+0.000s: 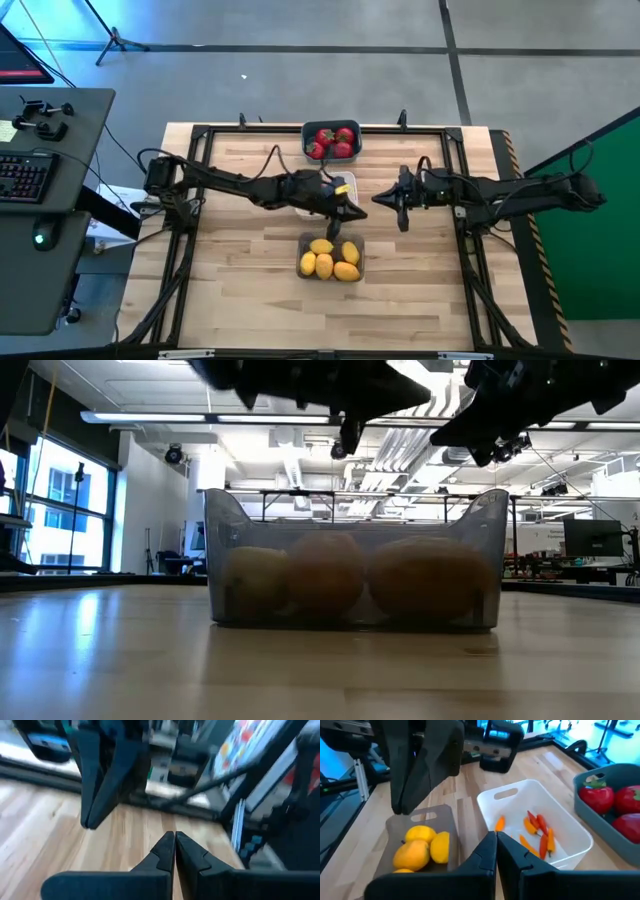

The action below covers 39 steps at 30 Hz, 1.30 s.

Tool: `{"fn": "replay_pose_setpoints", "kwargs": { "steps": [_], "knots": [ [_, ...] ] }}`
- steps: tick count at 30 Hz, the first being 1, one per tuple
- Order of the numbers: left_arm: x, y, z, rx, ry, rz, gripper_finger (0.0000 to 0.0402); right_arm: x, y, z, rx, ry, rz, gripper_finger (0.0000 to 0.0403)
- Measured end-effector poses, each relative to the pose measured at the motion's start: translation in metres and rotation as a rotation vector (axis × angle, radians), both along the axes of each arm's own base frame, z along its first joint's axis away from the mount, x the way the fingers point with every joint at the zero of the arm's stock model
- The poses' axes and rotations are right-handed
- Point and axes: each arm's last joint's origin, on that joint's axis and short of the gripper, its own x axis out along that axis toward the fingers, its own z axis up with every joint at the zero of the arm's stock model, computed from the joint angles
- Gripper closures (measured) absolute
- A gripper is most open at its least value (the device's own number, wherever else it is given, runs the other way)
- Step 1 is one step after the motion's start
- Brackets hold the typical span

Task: Sort produce into baskets
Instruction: Return to Home Position

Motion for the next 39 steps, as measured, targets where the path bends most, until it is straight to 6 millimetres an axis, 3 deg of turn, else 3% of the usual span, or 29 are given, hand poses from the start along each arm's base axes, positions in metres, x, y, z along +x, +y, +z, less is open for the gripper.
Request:
{"fn": "replay_pose_setpoints", "kwargs": {
  "steps": [6,12,19,32,39],
  "knots": [
    [-0.019,0.022,-0.031,-0.097,-0.135,0.059,0.0401,-0.002,-0.010,-0.010,-0.016,-0.050,-0.003,0.0403],
    [-0.055,0.041,-0.039,-0.030,-0.119,0.083,0.0401,-0.012,-0.020,-0.026,-0.010,-0.045,0.011,0.0403],
    [-0.122,0.056,-0.046,0.018,-0.101,0.139,0.0401,-0.032,-0.027,-0.029,-0.093,-0.099,-0.024,0.0403],
    [-0.244,0.055,-0.079,0.022,-0.148,0.271,0.0401,-0.070,-0.034,-0.071,-0.056,-0.164,-0.131,0.0403],
    [-0.282,0.052,-0.095,0.009,-0.175,0.345,0.0401,-0.084,-0.032,-0.079,-0.072,-0.161,-0.220,0.0403]
  ]
}}
